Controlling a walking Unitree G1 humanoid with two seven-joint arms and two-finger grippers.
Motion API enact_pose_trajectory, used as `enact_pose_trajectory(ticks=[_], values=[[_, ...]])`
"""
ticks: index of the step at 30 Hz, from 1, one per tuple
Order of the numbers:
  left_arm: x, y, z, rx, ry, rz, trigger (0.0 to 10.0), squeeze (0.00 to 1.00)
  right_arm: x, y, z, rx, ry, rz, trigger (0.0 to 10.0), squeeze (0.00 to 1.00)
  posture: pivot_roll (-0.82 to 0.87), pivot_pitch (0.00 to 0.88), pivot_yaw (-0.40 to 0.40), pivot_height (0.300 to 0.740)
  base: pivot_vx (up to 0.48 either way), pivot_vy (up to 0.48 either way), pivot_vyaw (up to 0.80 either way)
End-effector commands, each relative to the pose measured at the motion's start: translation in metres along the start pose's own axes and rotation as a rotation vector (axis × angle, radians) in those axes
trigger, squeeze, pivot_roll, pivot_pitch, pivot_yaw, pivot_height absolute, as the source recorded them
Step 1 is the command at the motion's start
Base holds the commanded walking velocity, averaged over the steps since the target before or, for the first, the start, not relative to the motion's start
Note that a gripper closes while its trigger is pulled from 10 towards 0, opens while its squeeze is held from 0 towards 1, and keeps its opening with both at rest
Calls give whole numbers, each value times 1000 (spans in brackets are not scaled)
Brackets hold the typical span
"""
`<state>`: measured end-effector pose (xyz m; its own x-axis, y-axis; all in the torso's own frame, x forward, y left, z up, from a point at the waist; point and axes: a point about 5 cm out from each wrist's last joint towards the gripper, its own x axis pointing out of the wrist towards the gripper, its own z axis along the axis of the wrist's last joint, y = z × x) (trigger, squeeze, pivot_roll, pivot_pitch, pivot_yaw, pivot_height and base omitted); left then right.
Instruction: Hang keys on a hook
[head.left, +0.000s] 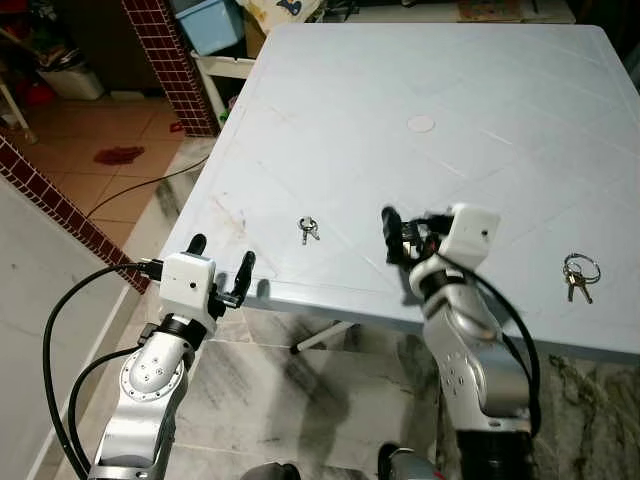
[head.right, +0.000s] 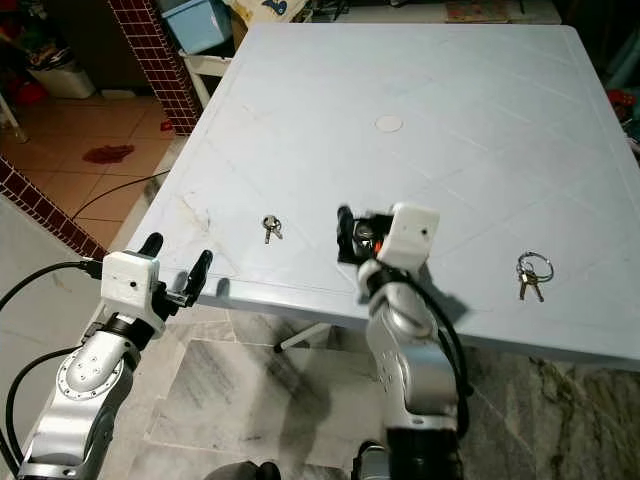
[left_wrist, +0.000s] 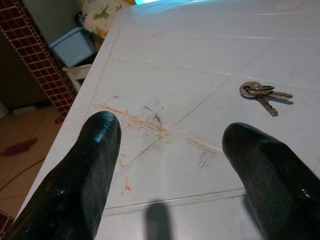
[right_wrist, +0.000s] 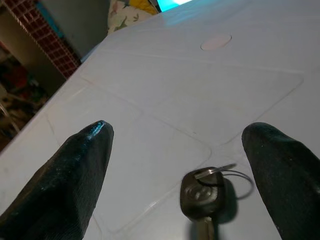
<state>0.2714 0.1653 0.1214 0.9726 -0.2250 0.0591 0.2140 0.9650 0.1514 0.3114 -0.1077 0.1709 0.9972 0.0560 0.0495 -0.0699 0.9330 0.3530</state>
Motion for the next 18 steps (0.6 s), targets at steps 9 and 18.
enact_pose_trajectory(ticks=[9,18], values=[[-2,2,3,13,5,-13,10000,0,5,5,-4,171,61,-49,10000,0,30,199,123,740,0,0,0],[-2,-2,2,2,10,-29,10000,0,1,9,-17,218,120,-40,0,0,23,199,122,740,0,0,0]])
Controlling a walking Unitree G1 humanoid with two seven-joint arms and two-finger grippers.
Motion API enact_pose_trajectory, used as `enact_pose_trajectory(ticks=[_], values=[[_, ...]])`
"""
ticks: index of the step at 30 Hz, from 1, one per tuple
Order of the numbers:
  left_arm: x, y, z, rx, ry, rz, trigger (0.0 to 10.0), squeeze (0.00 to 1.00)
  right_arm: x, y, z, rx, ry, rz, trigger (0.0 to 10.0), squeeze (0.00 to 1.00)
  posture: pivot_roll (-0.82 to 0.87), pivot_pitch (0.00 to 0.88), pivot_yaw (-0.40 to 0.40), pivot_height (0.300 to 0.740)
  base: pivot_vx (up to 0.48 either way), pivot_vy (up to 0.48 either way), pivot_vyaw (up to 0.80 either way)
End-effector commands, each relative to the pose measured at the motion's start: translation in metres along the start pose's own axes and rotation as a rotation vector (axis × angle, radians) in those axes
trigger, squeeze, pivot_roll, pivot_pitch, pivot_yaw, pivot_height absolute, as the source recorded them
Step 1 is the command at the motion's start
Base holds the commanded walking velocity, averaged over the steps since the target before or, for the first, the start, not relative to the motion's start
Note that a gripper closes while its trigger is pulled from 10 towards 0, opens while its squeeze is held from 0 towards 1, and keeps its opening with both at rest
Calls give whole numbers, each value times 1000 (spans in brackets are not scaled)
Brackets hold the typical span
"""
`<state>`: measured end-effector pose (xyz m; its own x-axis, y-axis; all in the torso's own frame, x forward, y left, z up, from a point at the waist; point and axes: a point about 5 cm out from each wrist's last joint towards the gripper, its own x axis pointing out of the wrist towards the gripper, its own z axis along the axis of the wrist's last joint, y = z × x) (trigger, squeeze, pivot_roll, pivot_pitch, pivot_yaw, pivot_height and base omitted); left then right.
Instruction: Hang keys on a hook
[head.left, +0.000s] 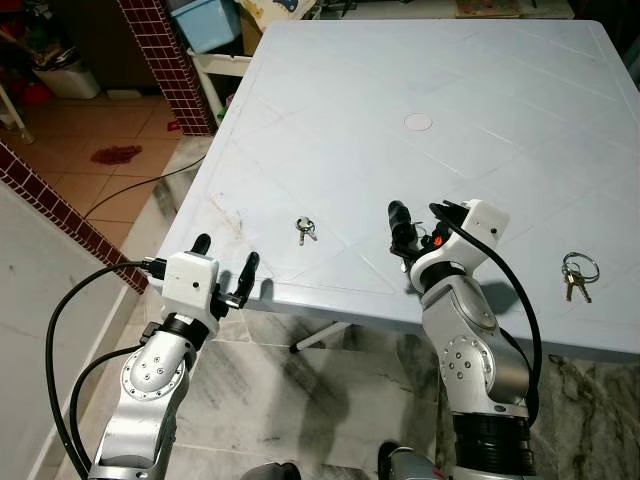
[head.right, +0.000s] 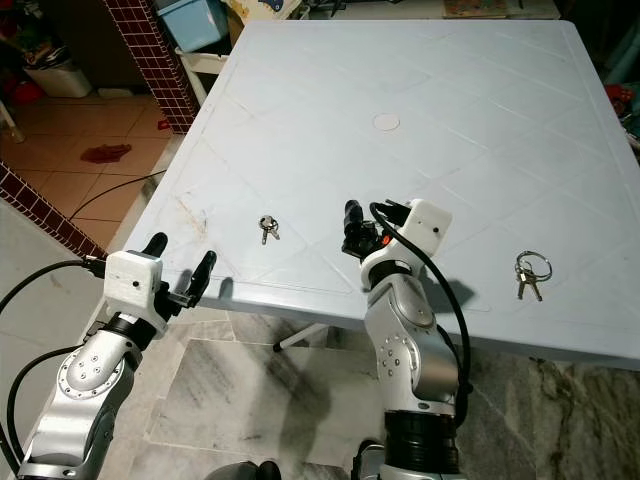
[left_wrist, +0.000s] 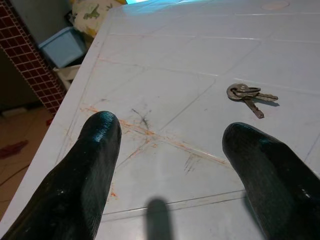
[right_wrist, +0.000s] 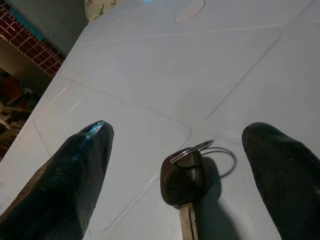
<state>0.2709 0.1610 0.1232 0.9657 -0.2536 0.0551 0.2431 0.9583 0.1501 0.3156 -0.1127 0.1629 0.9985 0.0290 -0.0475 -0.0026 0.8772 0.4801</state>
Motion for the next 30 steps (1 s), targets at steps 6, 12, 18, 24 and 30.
enact_pose_trajectory(ticks=[6,12,18,24,30], values=[[-2,1,-1,1,11,-2,10000,0,-1,15,-15,84,53,24,0,0,21,200,120,740,0,0,0],[-1,0,-1,-4,10,-4,10000,0,2,17,-16,84,61,23,0,0,22,198,116,740,0,0,0],[-1,-1,-1,-7,11,-4,10000,0,4,18,-20,81,72,28,0,0,22,196,114,740,0,0,0],[-1,-1,-2,-11,12,-5,10000,0,9,18,-21,78,70,29,0,0,23,194,112,740,0,0,0],[-2,-1,-3,-11,15,-5,10000,0,13,15,-19,80,54,22,0,0,24,192,110,740,0,0,0]])
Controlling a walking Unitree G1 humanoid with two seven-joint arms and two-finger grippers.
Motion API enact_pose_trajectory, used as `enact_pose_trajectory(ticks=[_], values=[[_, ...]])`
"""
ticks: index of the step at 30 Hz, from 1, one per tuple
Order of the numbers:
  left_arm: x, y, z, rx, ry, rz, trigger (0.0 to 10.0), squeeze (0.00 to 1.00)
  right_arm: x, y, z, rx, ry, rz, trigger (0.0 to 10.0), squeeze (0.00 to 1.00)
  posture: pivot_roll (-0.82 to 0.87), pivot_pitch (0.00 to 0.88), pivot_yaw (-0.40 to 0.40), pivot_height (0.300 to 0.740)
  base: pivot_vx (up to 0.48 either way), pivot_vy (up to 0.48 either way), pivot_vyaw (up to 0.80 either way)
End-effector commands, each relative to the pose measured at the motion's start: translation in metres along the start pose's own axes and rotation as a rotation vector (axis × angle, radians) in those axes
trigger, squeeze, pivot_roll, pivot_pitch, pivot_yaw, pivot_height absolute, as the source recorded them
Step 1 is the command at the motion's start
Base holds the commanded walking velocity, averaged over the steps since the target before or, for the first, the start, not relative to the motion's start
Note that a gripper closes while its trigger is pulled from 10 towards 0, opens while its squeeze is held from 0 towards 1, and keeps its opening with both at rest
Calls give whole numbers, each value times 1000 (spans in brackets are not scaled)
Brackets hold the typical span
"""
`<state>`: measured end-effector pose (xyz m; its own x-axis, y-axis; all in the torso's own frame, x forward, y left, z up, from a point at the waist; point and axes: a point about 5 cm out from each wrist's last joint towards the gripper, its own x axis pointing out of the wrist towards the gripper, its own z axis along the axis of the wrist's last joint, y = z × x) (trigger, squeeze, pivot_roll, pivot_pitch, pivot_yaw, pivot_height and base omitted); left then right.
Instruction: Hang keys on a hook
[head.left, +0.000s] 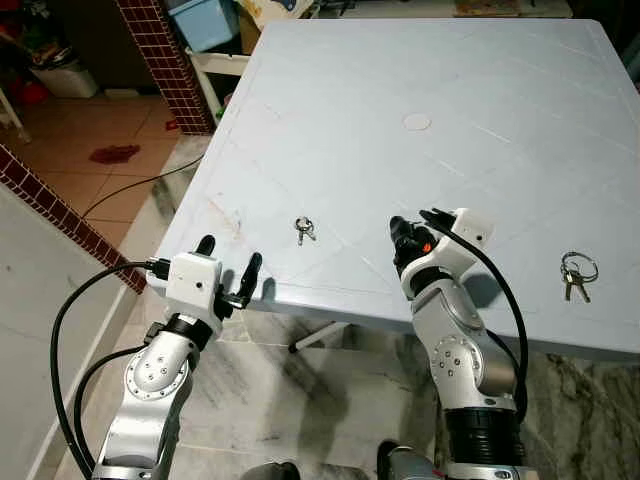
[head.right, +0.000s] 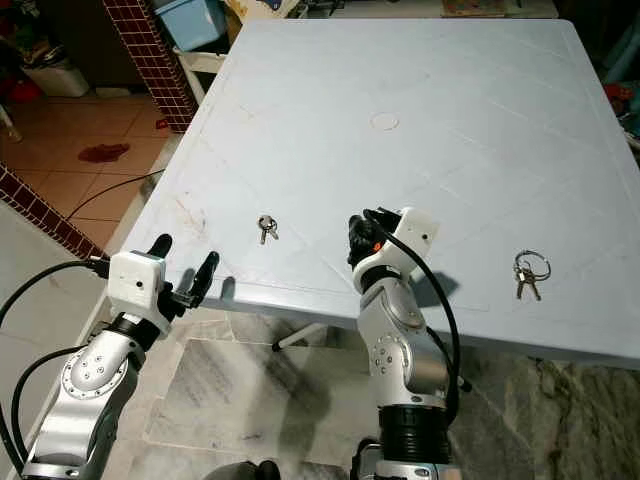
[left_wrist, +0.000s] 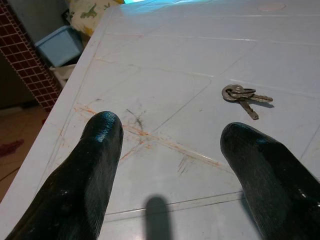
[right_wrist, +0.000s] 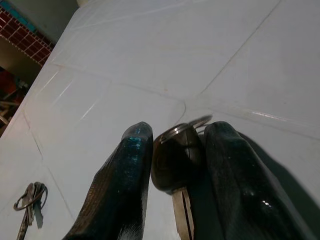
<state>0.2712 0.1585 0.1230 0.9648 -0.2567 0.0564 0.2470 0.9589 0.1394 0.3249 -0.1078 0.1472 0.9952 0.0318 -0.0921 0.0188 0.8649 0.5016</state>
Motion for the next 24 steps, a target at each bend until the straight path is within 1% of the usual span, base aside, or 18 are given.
enact_pose_trajectory(ticks=[1,11,24], values=[[-2,1,-3,0,17,-2,10000,0,3,18,-3,52,13,42,0,0,24,191,110,740,0,0,0],[-2,0,-3,-1,17,-7,10000,0,9,17,-4,45,-1,34,0,0,25,188,114,740,0,0,0],[0,1,-3,2,20,-12,10000,0,12,17,-5,26,-12,39,0,0,29,184,120,740,0,0,0]])
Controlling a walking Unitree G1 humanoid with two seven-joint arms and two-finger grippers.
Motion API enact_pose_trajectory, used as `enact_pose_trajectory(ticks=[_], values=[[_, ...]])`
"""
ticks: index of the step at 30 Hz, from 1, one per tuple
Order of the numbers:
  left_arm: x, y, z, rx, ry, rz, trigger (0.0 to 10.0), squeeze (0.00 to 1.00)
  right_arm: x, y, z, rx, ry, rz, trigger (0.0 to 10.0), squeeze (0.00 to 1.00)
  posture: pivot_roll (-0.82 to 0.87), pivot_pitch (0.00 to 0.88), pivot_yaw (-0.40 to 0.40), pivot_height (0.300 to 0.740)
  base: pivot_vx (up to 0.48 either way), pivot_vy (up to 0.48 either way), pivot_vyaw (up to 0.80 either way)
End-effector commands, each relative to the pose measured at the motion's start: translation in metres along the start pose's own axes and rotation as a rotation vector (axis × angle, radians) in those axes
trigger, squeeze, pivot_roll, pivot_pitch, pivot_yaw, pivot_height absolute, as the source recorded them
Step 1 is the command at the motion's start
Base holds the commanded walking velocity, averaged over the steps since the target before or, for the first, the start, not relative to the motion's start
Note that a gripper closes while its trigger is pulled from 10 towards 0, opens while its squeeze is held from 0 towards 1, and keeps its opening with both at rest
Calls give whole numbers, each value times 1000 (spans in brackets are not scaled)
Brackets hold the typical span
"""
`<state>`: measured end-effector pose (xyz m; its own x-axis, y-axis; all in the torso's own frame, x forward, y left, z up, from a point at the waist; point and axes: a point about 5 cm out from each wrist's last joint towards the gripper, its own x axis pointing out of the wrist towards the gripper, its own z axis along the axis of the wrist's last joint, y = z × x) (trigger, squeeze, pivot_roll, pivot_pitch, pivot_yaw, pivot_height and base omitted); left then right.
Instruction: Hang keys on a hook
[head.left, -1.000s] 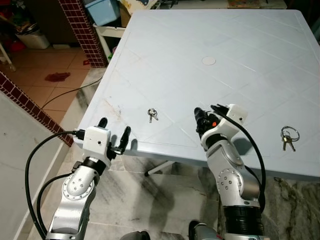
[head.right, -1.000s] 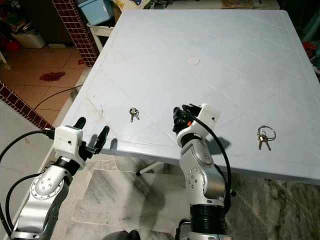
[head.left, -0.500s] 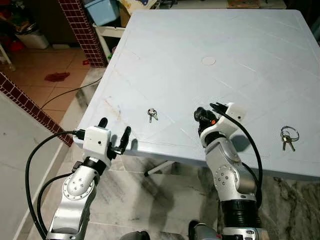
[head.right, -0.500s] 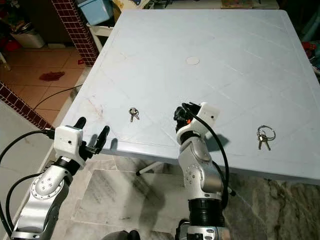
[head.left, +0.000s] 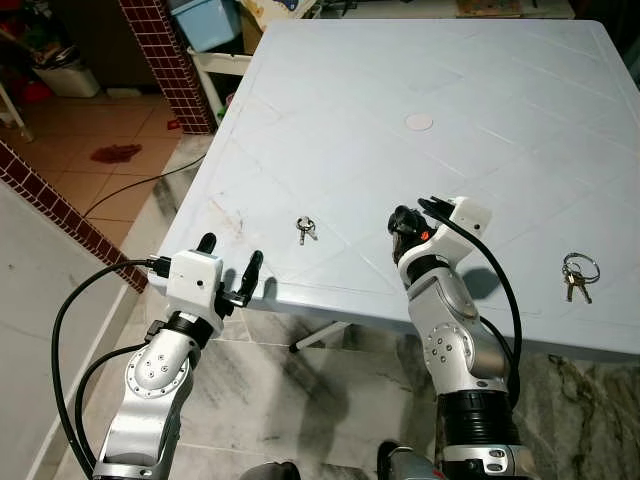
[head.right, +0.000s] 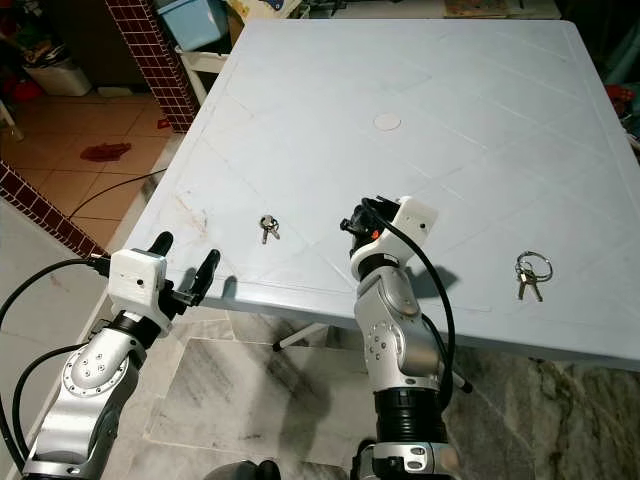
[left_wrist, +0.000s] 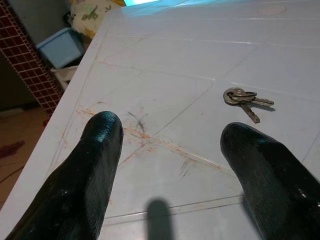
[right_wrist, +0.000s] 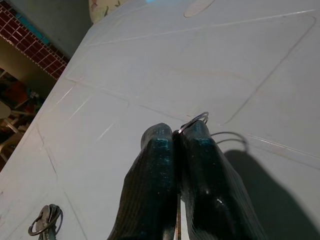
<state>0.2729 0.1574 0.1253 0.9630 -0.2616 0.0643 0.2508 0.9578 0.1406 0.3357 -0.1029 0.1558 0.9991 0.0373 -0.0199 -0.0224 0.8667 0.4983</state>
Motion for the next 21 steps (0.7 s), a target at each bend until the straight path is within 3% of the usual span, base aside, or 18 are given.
enact_pose_trajectory(ticks=[1,8,16,21], values=[[-2,1,-5,1,29,-8,10000,0,1,9,-11,33,47,-2,0,0,30,183,120,740,0,0,0],[0,1,-5,-12,33,-1,10000,0,1,15,-10,-66,39,55,0,0,24,179,118,740,0,0,0],[2,-1,-7,-28,37,3,10000,0,0,12,-12,-85,50,56,0,0,15,174,111,740,0,0,0],[5,0,-9,-87,57,38,10000,0,-2,24,-14,-308,82,198,0,0,9,169,107,740,0,0,0]])
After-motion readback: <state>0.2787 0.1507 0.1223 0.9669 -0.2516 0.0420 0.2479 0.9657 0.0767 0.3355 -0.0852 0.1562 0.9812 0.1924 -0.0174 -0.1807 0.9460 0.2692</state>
